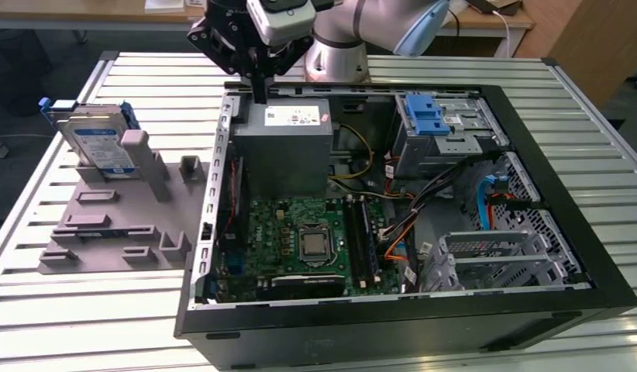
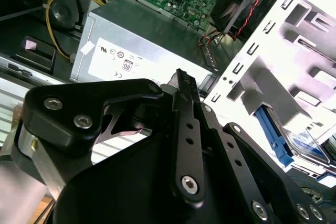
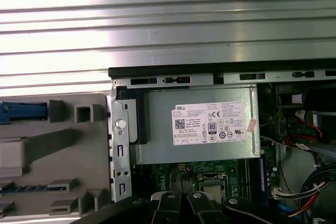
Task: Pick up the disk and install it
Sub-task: 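Reach for the disk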
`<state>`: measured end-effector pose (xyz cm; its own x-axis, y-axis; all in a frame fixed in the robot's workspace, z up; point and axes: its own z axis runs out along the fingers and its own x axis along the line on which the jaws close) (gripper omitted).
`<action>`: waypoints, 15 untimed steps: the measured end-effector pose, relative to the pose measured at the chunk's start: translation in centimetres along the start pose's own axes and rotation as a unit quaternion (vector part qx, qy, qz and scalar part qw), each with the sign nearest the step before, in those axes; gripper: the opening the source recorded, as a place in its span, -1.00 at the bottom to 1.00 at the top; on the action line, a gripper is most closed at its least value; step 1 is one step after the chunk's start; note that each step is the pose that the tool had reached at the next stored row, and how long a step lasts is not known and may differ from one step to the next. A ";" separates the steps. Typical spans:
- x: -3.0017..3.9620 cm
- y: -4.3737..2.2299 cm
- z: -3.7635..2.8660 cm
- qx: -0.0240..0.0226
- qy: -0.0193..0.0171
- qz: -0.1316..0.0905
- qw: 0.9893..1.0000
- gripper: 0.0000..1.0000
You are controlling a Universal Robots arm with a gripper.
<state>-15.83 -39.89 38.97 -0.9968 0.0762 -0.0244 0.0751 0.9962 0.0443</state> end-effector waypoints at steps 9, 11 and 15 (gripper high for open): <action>0.19 -0.01 0.01 0.000 0.000 0.000 1.000 -0.79; 0.23 -0.02 0.02 0.000 0.000 0.000 1.000 -0.79; 0.32 -0.02 0.03 0.000 0.000 0.000 1.000 -0.79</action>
<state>-16.14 -39.89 38.93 -0.9968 0.0762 -0.0245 0.0750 0.9962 0.0444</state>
